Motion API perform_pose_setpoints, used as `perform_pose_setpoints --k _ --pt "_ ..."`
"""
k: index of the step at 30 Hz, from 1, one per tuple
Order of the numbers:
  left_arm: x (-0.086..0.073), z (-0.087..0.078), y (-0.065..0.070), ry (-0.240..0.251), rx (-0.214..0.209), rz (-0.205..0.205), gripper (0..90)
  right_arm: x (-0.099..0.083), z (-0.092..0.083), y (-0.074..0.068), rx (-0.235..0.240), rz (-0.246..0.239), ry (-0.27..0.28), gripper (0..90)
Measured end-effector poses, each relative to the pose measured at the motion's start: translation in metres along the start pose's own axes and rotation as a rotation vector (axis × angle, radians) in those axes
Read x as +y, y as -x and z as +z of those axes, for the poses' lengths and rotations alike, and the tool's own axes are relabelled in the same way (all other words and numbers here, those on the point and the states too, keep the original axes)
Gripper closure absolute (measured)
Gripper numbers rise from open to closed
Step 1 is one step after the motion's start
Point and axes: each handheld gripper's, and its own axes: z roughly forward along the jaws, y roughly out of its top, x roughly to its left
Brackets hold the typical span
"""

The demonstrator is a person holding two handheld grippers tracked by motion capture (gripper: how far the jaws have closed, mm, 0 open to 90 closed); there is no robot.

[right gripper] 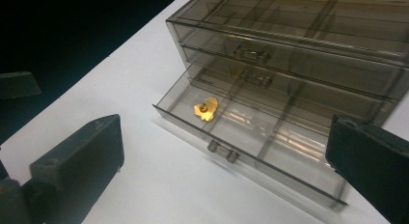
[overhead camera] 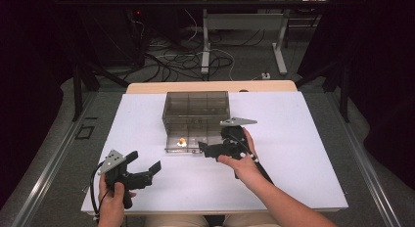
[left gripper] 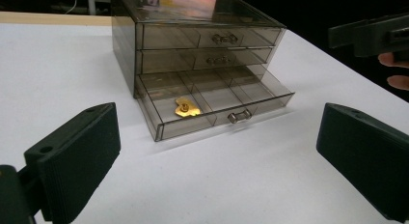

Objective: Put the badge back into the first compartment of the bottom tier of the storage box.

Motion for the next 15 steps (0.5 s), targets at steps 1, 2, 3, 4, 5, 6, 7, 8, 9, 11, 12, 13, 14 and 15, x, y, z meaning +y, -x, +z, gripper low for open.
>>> perform_pose_setpoints --k 1,2,3,4,5,6,7,8,9,11,12,13,14,15 --pt "0.000 0.000 0.000 -0.001 0.000 -0.001 1.9 -0.001 -0.004 0.001 -0.008 0.001 -0.005 0.0" --pt "0.000 0.000 0.000 -0.001 -0.001 0.000 1.9 -0.003 -0.006 0.003 -0.010 0.001 0.005 0.0" --pt "0.000 0.000 0.000 -0.003 -0.001 0.000 1.9 -0.004 -0.010 0.005 -0.009 0.005 0.006 0.0" --pt "0.000 0.000 0.001 -0.003 0.000 -0.001 1.9 -0.005 -0.013 0.007 -0.003 0.017 0.002 0.0" --pt "0.000 0.000 0.000 -0.003 0.001 -0.001 1.9 -0.007 -0.016 0.009 -0.005 0.015 0.012 0.0" --pt "0.000 0.000 0.000 -0.005 0.001 -0.002 1.9 -0.008 -0.020 0.011 -0.010 0.023 0.011 0.0" --pt "0.000 0.001 0.000 -0.003 0.002 -0.002 1.9 -0.010 -0.023 0.013 -0.017 0.022 0.013 0.0" --pt "0.000 0.001 0.000 -0.003 0.003 -0.002 1.9 -0.011 -0.026 0.014 -0.022 0.025 0.020 0.0" --pt "0.000 0.001 0.000 -0.003 0.004 -0.002 2.0 -0.013 -0.029 0.016 -0.027 0.027 0.022 0.0" --pt "0.000 0.000 0.000 -0.003 0.004 -0.003 1.9 -0.016 -0.035 0.020 -0.034 0.033 0.026 0.0" --pt "0.000 0.001 0.000 -0.004 0.004 -0.003 1.9 -0.018 -0.038 0.022 -0.038 0.037 0.032 0.0" --pt "0.000 0.001 0.000 -0.003 0.005 -0.004 1.9 -0.019 -0.040 0.024 -0.044 0.036 0.037 0.0" --pt "0.000 0.001 0.001 -0.004 0.005 -0.005 1.9 -0.021 -0.042 0.026 -0.052 0.035 0.039 0.0" --pt "0.000 0.001 0.001 -0.005 0.005 -0.006 1.9 -0.022 -0.044 0.029 -0.062 0.032 0.039 0.0"
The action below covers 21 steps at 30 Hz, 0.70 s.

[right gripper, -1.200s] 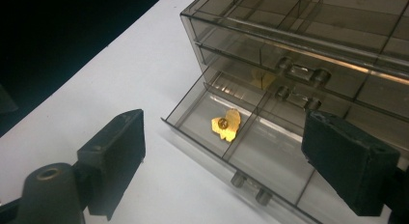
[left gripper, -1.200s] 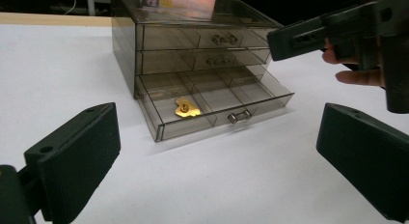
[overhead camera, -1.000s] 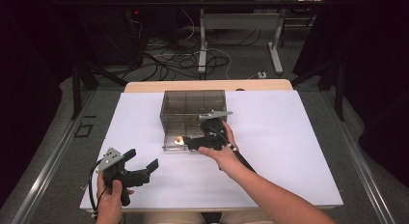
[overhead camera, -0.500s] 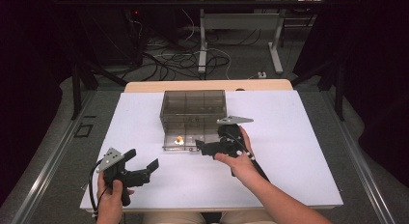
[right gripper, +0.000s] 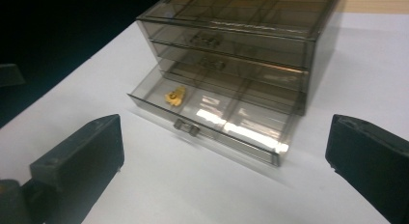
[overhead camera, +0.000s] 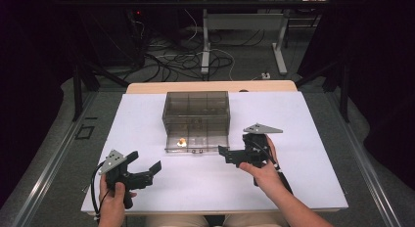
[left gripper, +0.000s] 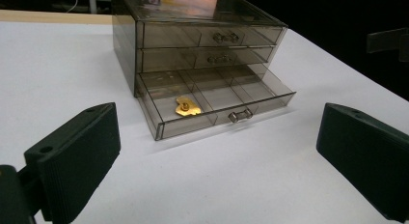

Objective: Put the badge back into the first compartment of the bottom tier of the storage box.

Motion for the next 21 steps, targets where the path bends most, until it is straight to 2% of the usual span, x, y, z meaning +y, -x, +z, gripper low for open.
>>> perform_pose_setpoints --k 6,14,21 --pt "0.000 0.000 0.000 -0.006 0.000 0.004 1.9 -0.010 -0.011 0.014 -0.058 -0.021 0.010 0.0" --pt "0.000 0.000 0.000 -0.010 0.003 0.004 1.9 -0.021 -0.024 0.034 -0.088 0.031 0.015 0.0" --pt "-0.001 0.000 0.000 -0.010 0.006 0.005 1.9 -0.026 -0.033 0.051 -0.140 0.033 0.025 0.0"
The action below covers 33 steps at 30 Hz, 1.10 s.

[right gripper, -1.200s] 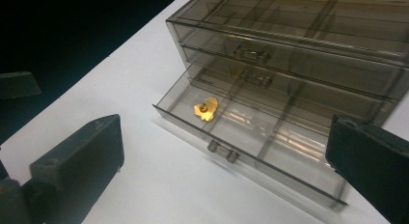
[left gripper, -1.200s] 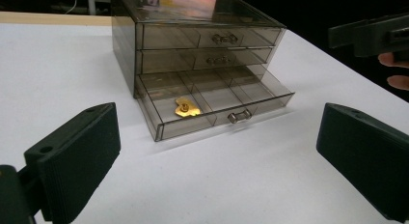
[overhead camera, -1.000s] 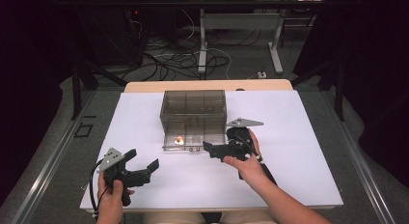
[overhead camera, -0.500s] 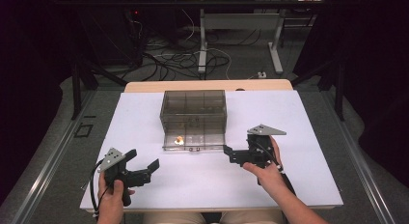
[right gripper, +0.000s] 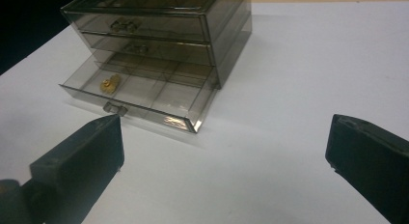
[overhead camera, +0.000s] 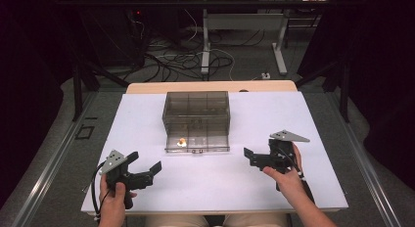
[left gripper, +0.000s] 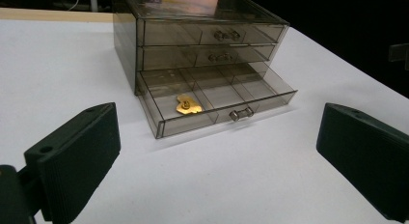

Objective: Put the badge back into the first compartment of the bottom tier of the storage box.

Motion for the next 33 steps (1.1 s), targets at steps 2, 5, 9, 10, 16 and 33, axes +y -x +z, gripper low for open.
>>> perform_pose_setpoints --k 2,5,9,10,16,33 --pt "0.000 0.000 0.000 0.000 0.000 0.000 1.9 -0.002 -0.001 0.004 -0.008 0.009 0.002 0.0" --pt "0.000 0.000 0.000 0.000 0.000 0.000 1.9 -0.004 -0.001 0.010 -0.018 0.038 0.003 0.0" --pt "0.000 0.000 0.000 0.001 -0.001 0.002 1.9 -0.006 0.000 0.017 -0.033 0.045 0.002 0.0" --pt "0.000 0.000 0.000 0.000 -0.001 0.002 1.9 -0.007 0.001 0.018 -0.035 0.054 0.002 0.0" --pt "0.000 0.000 0.000 0.002 0.000 0.003 1.9 -0.012 0.005 0.027 -0.058 0.061 -0.002 0.0" --pt "0.000 -0.001 -0.001 0.003 0.001 0.004 1.9 -0.022 0.015 0.050 -0.102 0.102 -0.032 0.0"
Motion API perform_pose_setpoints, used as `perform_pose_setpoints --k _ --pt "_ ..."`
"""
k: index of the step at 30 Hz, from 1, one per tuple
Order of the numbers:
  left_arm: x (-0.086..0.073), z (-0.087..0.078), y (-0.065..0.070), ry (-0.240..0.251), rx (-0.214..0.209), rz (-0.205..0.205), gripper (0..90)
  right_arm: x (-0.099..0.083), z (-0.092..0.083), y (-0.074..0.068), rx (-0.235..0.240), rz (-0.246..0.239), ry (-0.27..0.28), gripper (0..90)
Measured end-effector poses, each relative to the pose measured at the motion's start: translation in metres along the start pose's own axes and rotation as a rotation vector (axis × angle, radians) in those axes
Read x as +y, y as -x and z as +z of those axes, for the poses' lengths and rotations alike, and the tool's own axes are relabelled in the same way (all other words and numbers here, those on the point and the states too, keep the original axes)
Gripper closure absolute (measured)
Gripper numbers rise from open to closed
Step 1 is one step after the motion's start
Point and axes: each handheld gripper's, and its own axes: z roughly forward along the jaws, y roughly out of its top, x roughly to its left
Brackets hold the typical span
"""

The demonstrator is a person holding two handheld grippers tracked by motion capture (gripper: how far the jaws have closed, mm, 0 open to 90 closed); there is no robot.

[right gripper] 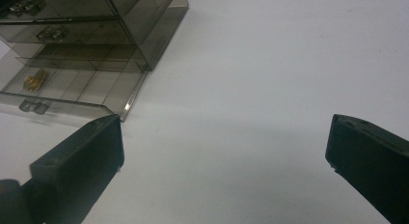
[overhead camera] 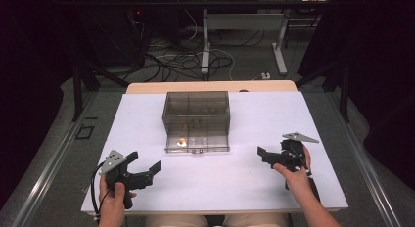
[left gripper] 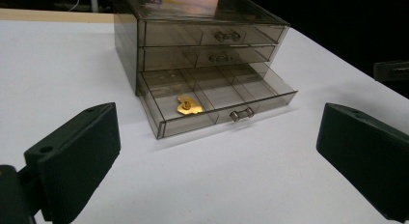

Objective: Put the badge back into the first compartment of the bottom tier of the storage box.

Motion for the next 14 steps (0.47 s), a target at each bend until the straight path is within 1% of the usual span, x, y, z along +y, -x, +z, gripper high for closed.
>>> perform_pose_setpoints --k 1,4,6,11,12,14 --pt "0.0000 0.0000 0.0000 0.001 0.000 0.000 1.9 -0.0004 0.0008 0.0014 -0.007 0.006 -0.002 0.0" --pt "0.0000 0.0000 -0.0001 0.001 -0.002 -0.002 1.9 -0.0011 0.0019 0.0040 -0.002 0.030 -0.014 0.0" --pt "0.0001 0.0001 -0.0005 0.000 -0.003 -0.002 1.9 -0.0016 0.0031 0.0053 -0.009 0.027 -0.006 0.0" --pt "0.0002 0.0001 -0.0004 0.001 -0.004 -0.003 1.9 -0.0022 0.0040 0.0043 -0.012 0.021 -0.005 0.0" --pt "0.0002 0.0002 -0.0004 0.001 -0.003 -0.003 1.9 -0.0025 0.0037 0.0036 -0.008 0.027 -0.011 0.0" --pt "0.0003 0.0006 -0.0005 -0.001 -0.004 -0.002 1.9 -0.0024 0.0039 0.0040 -0.012 0.016 -0.007 0.0"
